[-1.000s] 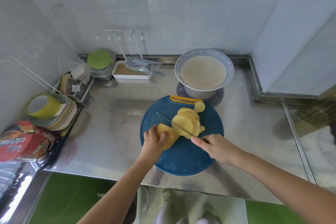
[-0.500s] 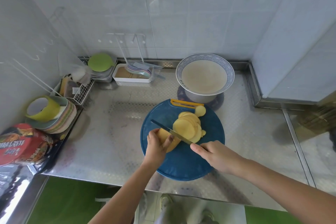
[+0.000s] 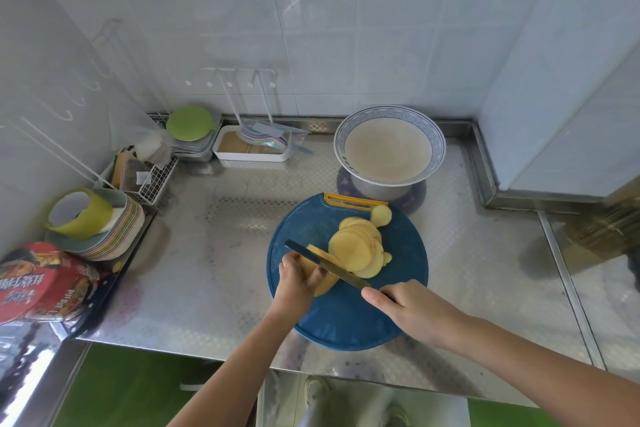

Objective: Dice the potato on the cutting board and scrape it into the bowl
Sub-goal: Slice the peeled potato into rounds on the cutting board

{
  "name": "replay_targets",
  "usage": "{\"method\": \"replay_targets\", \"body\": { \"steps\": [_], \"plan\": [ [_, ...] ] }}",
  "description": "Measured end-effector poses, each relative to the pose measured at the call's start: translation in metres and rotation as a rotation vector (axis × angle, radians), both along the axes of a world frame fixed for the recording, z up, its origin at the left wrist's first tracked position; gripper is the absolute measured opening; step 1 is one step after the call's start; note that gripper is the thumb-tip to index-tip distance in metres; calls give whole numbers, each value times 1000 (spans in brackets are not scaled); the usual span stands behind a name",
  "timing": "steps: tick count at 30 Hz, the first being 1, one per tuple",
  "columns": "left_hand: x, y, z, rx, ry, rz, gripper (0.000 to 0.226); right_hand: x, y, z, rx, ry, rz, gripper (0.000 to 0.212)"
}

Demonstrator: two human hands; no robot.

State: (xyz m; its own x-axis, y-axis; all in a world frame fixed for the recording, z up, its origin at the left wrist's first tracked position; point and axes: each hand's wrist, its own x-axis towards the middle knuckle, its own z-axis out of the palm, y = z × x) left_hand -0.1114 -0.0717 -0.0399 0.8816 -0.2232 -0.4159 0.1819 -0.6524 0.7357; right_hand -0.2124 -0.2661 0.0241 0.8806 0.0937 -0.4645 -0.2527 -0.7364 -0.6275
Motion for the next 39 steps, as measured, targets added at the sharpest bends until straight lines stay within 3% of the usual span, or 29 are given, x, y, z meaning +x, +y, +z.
{"method": "replay_targets", "body": {
  "steps": [7,13,22,30,34,39],
  "plan": [
    [2,1,-2,-3,-17,-25,28,-7,1,-4,-8,6,-1,63],
    [4,0,0,-39,-1,17,53,-6,1,-5,17,8,-41,63],
    [5,-1,-3,-82,-2,55,61,-3,-4,-2,60,51,-85,63],
    [7,-2,-6,-91,-17,96,76,-3,-4,2,286,199,-176,57],
    [6,-1,-7,-119,-19,109,89,-3,-4,2,295,202,-175,58],
    [5,0,-8,-127,-17,88,88,-4,-3,4,315,205,-163,59]
  ]
}}
